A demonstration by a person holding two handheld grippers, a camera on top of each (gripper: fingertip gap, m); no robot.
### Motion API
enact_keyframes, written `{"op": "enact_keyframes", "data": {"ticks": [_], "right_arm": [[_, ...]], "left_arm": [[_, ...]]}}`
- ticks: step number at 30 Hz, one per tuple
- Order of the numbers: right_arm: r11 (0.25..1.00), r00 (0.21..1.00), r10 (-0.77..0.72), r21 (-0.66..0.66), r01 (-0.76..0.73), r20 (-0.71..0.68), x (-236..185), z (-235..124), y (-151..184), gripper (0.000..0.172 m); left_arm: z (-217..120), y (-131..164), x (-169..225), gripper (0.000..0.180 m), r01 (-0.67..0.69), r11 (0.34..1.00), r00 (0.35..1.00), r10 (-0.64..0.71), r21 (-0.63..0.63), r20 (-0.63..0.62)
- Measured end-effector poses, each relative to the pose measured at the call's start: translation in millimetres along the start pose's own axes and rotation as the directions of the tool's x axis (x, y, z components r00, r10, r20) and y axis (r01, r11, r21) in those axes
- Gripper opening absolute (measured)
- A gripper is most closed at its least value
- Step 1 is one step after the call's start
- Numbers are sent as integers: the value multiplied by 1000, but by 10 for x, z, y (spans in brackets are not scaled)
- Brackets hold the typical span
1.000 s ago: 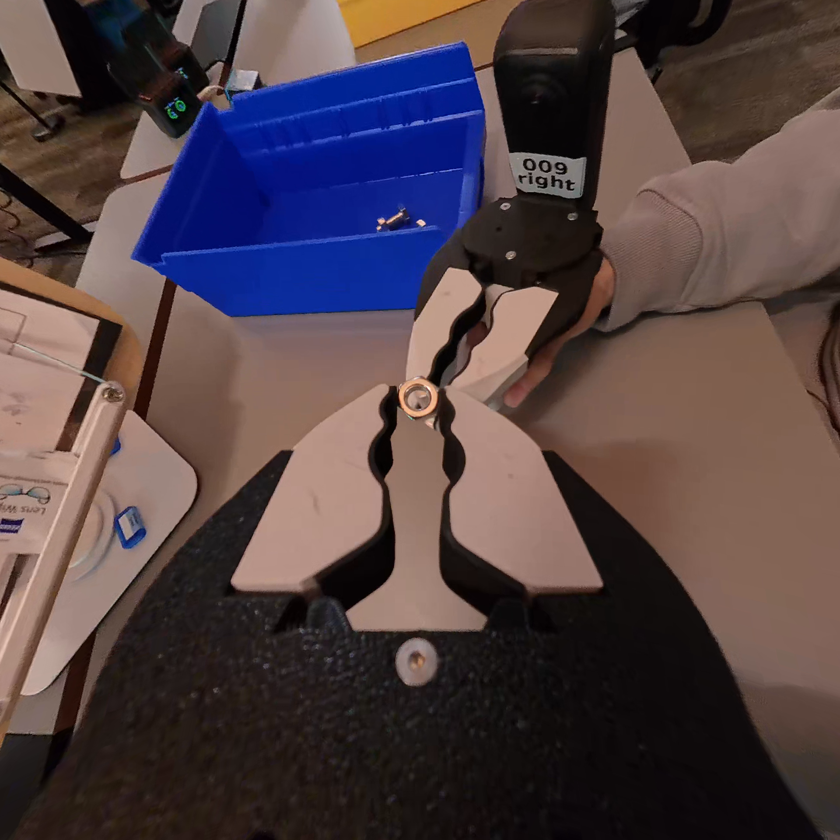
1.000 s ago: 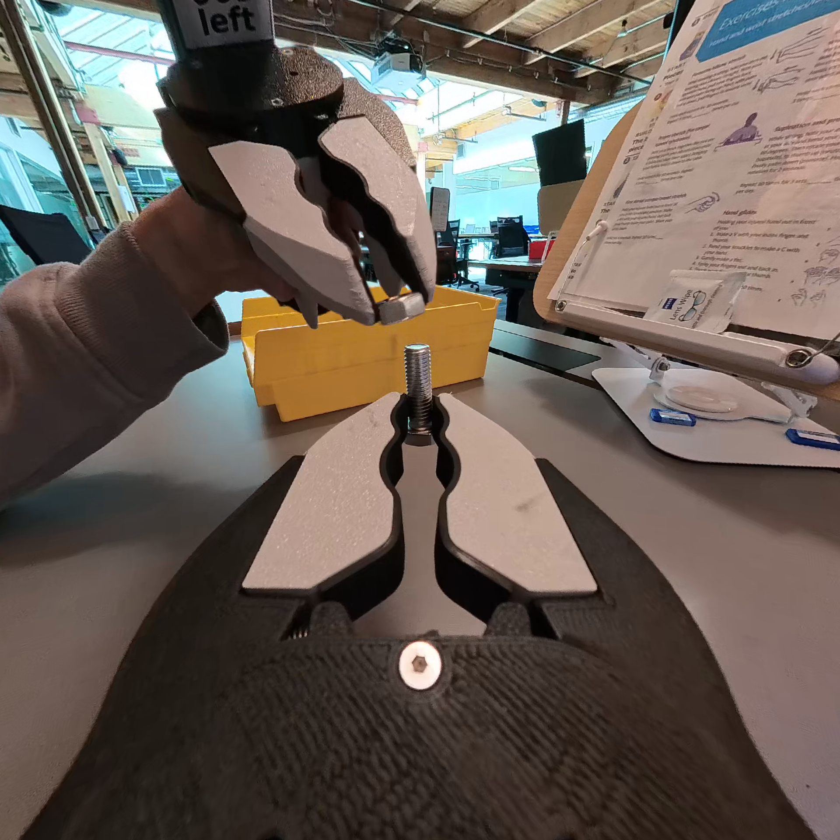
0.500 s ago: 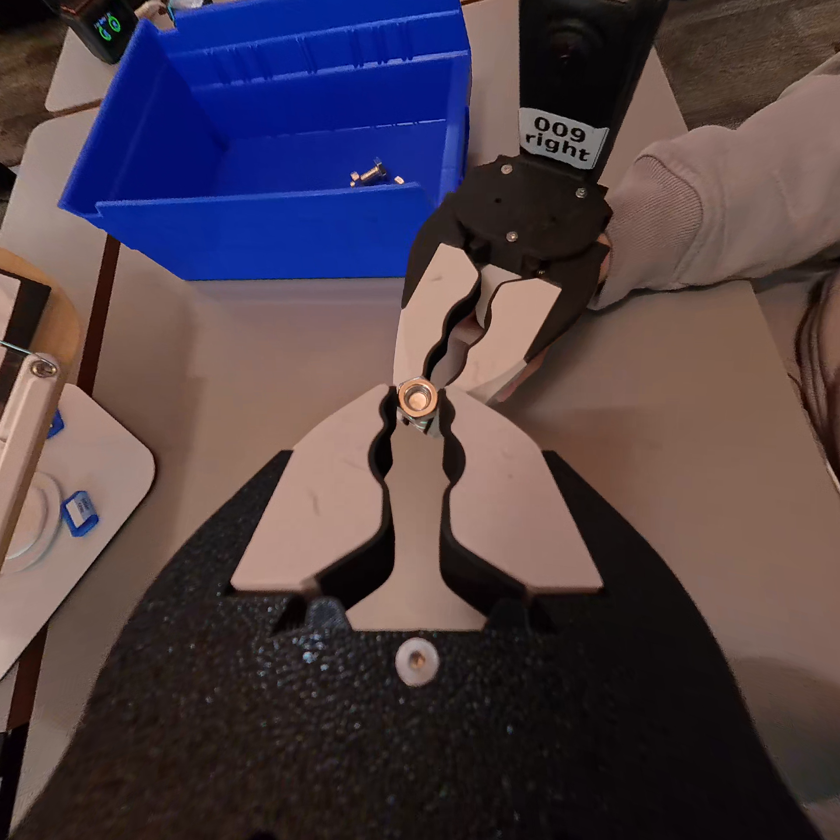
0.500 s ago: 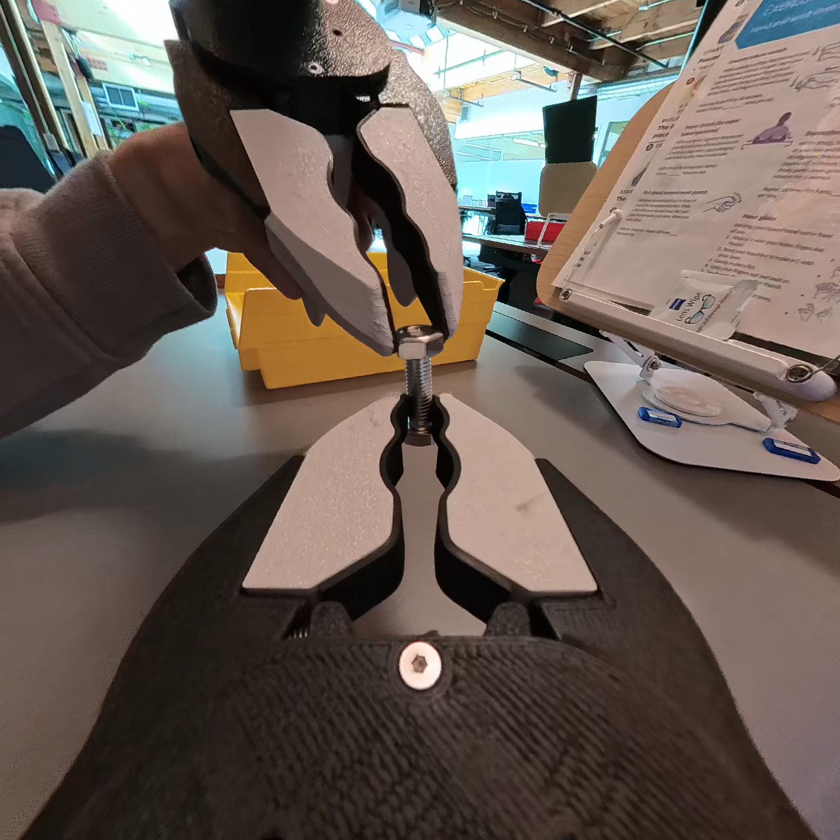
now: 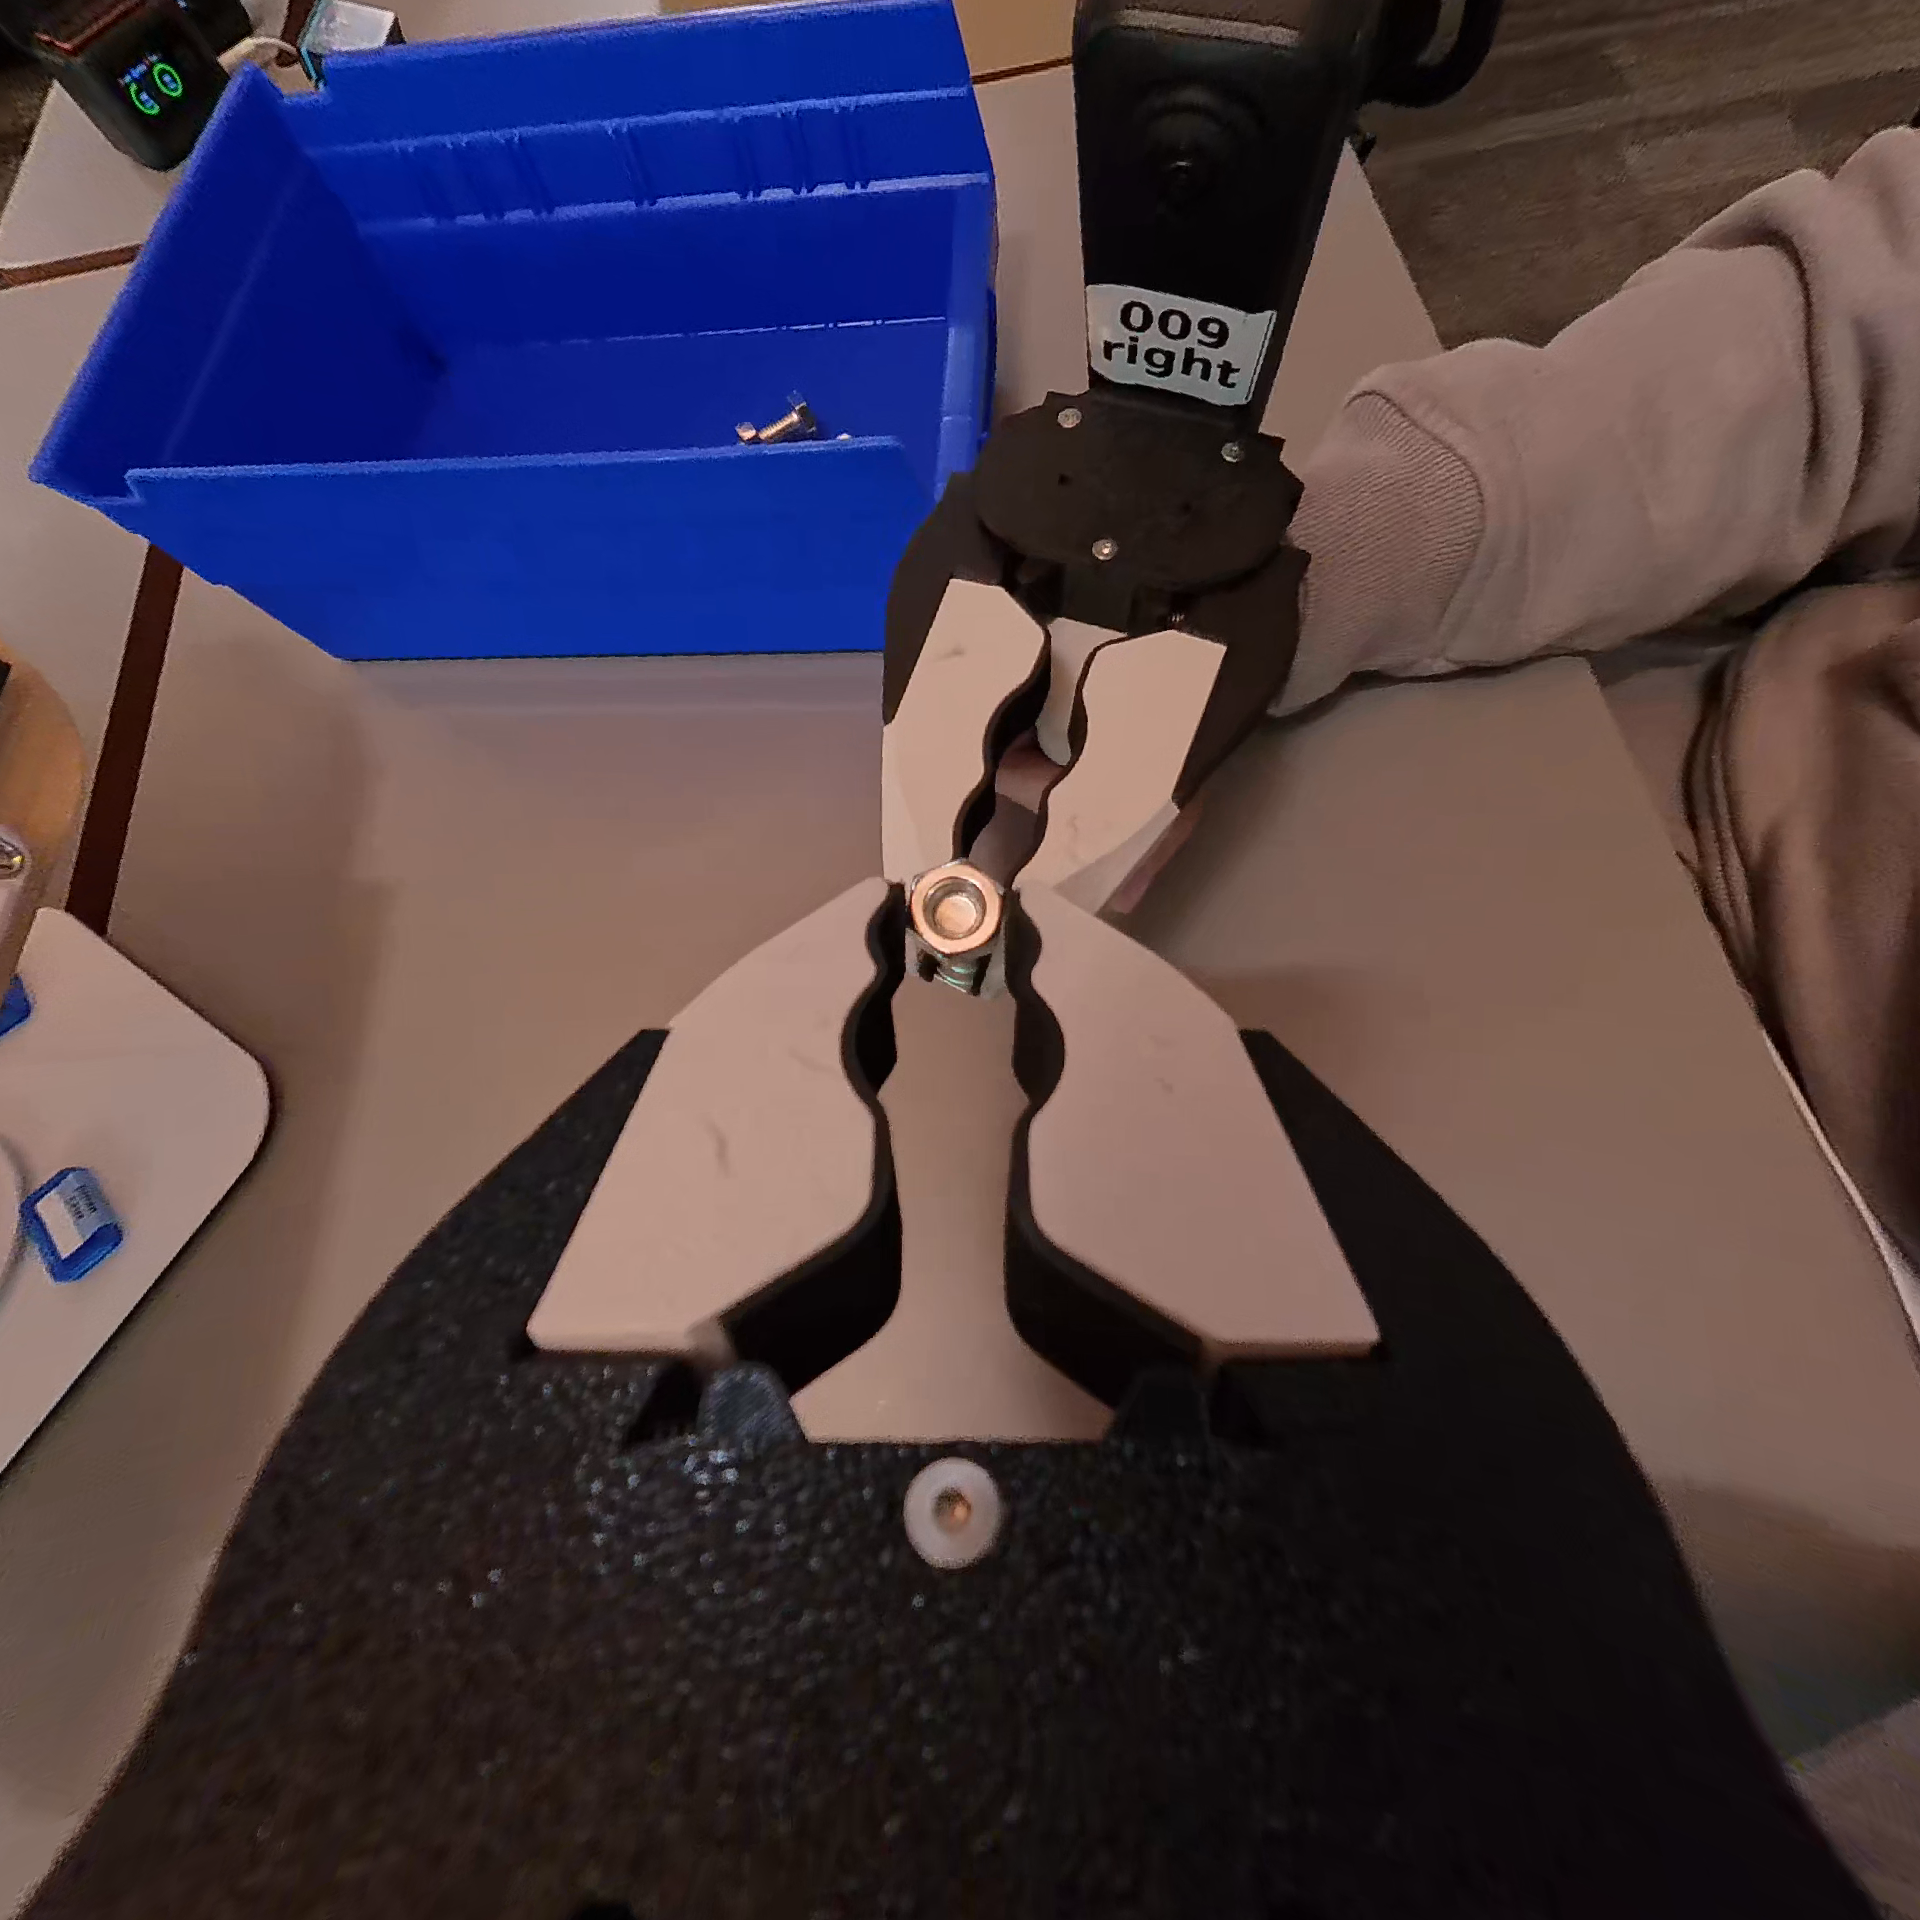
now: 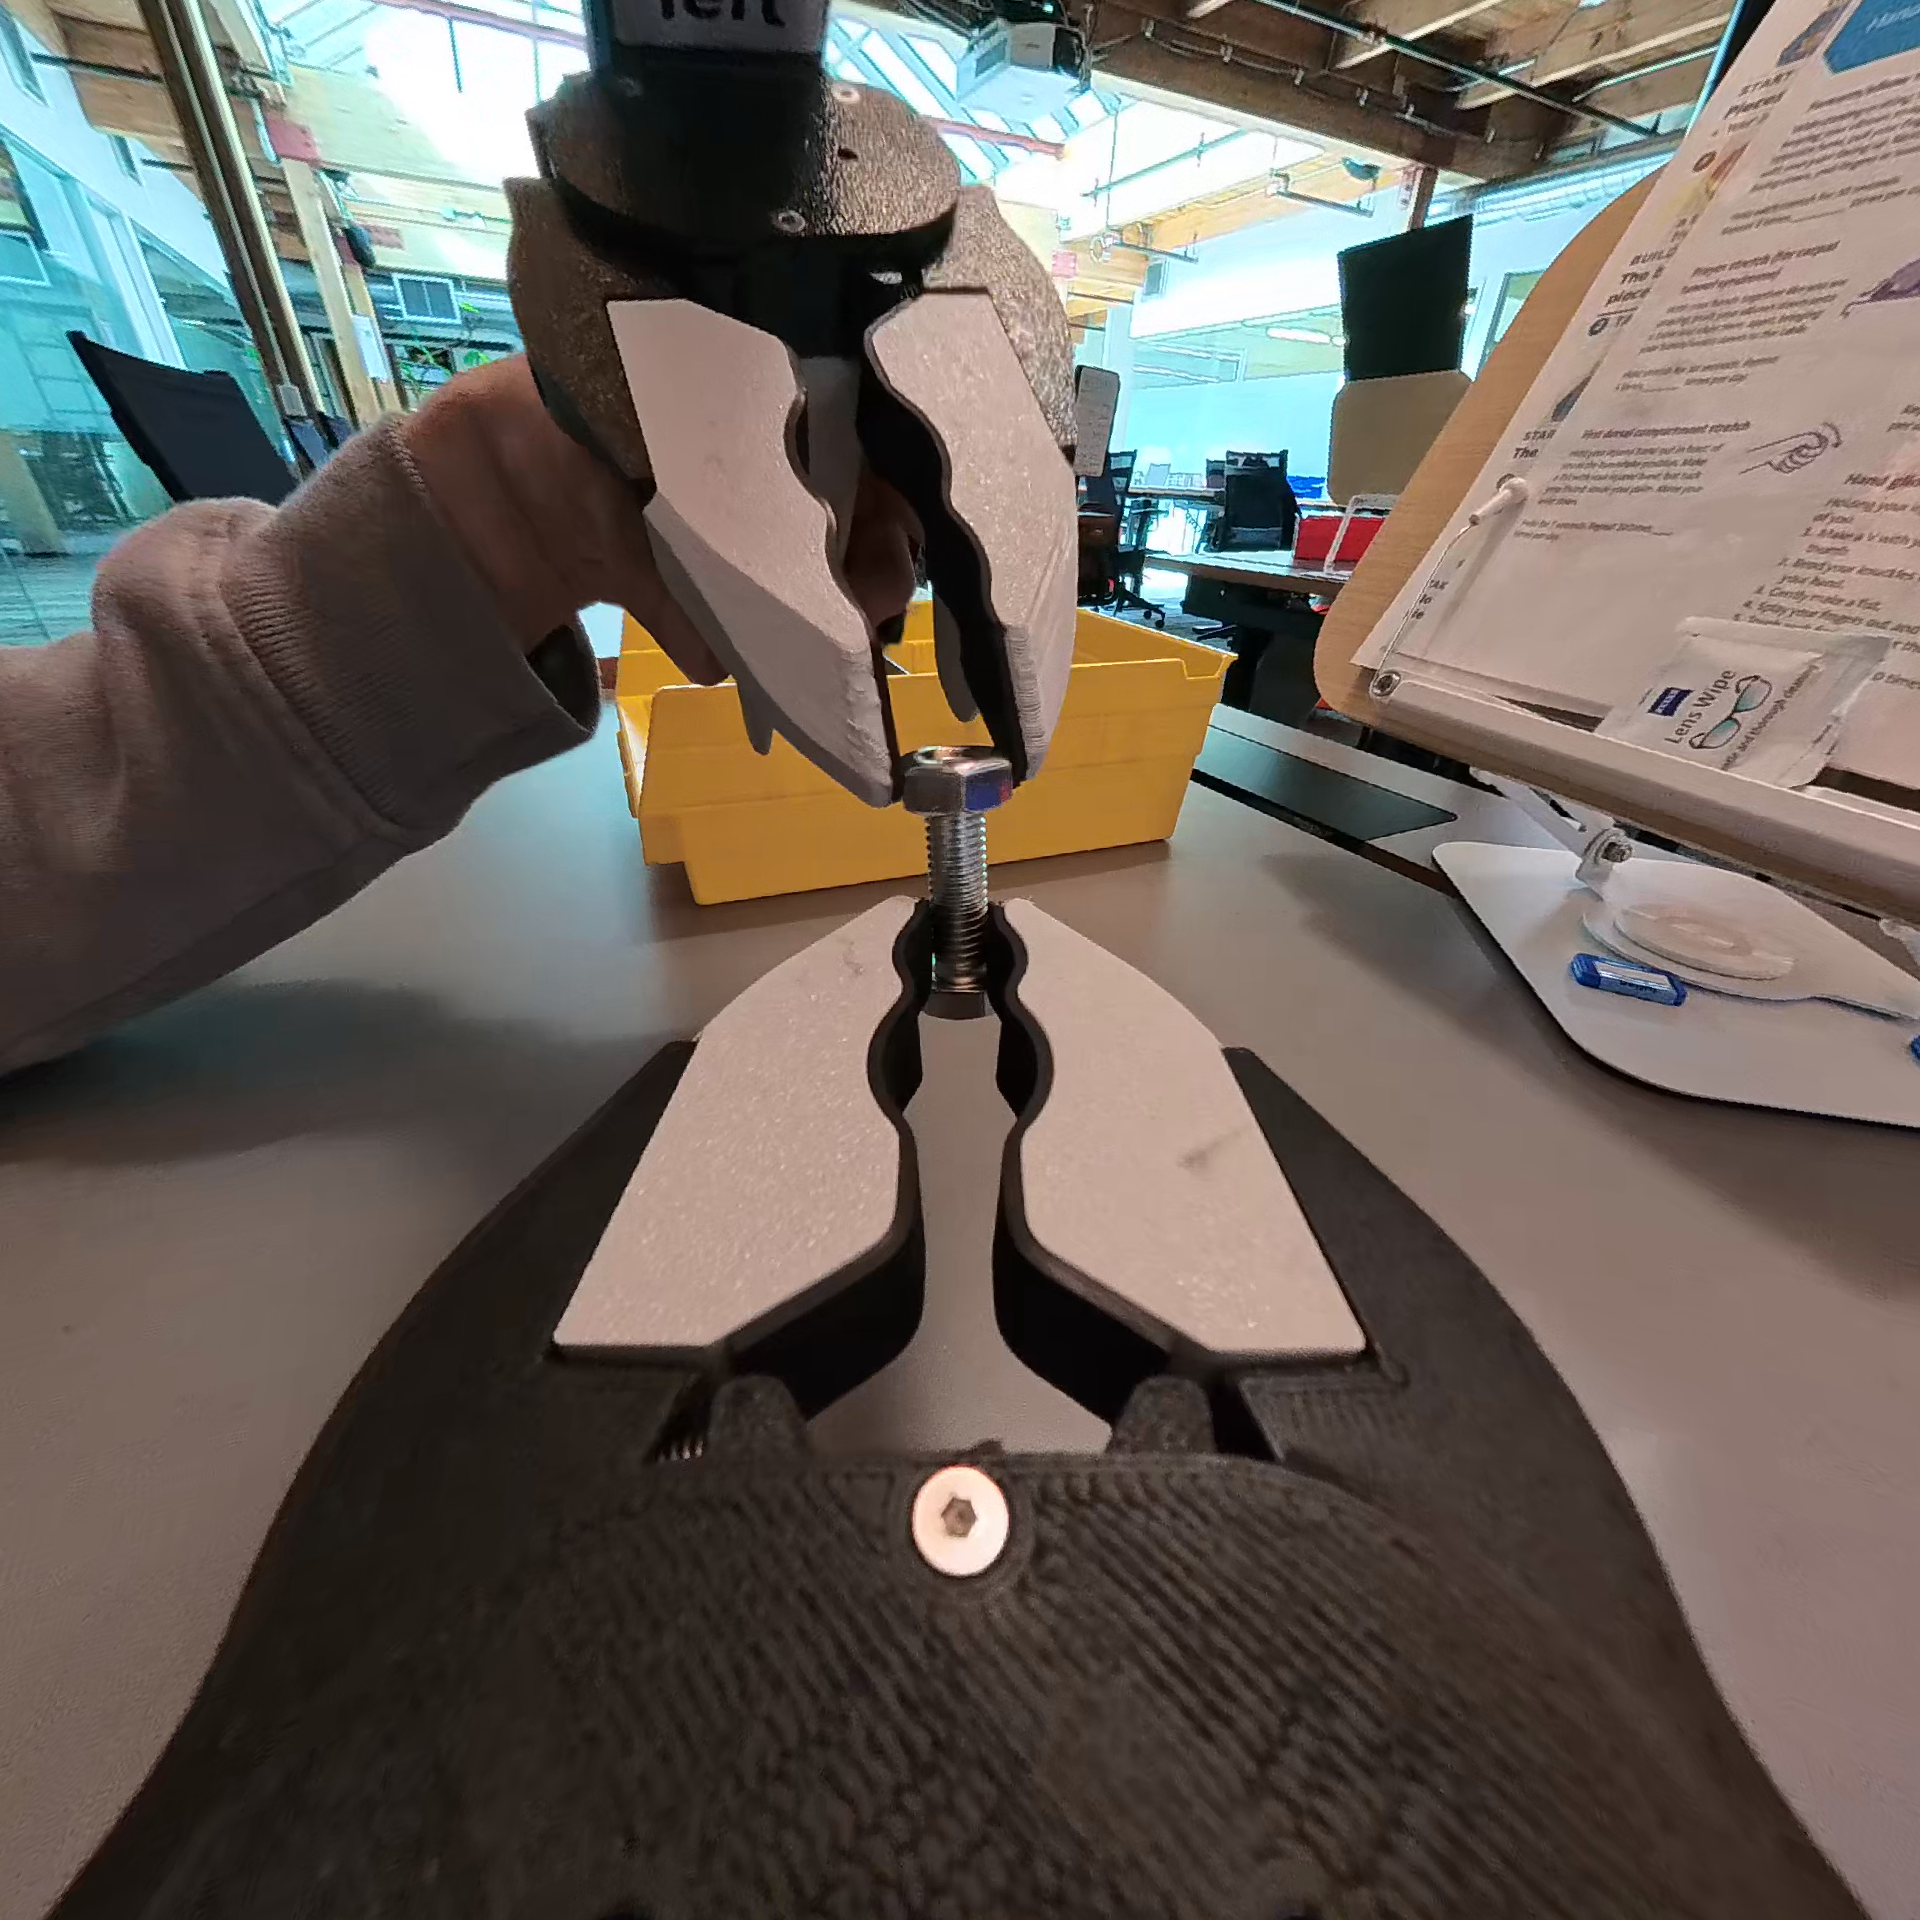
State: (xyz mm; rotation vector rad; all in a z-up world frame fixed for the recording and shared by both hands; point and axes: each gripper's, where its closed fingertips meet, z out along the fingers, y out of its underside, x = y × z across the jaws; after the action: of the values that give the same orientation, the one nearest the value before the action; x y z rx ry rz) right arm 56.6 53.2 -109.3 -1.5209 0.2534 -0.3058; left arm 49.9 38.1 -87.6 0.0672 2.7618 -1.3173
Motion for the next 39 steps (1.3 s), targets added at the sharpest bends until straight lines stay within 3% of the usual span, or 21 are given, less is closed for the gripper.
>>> {"op": "enact_keyframes", "data": {"ticks": [6, 15, 22, 26, 31, 34, 39], "right_arm": [[999, 1000, -19, -26, 19, -12, -3, 18, 29, 9], [1000, 1000, -9, -17, 9, -11, 8, 6, 18, 9], [1000, 1000, -6, -14, 6, -14, 14, 0, 12, 9], [998, 999, 50, 26, -49, -6, 28, -20, -46, 9], [990, 993, 116, 80, -115, -6, 84, -73, -134, 9], [989, 992, 123, 87, -120, -21, 116, -95, -145, 9], [992, 994, 108, 66, -107, -17, 87, -65, -110, 9]], "left_arm": [[6, 35, -1, 17, -17, 997, 999, 20, -79, 44], [11, 22, -17, 18, -5, 999, 999, 7, -52, 39], [24, 20, -50, 31, -2, 1000, 999, 3, -29, 47], [-73, -162, -32, 38, -7, 996, 999, 2, 94, 46], [-209, -291, -164, 41, 47, 960, 985, -89, 274, 145], [-219, -279, -186, 49, 85, 887, 965, -187, 455, 184], [-271, -154, -188, 44, 111, 737, 938, -299, 666, 175]]}}
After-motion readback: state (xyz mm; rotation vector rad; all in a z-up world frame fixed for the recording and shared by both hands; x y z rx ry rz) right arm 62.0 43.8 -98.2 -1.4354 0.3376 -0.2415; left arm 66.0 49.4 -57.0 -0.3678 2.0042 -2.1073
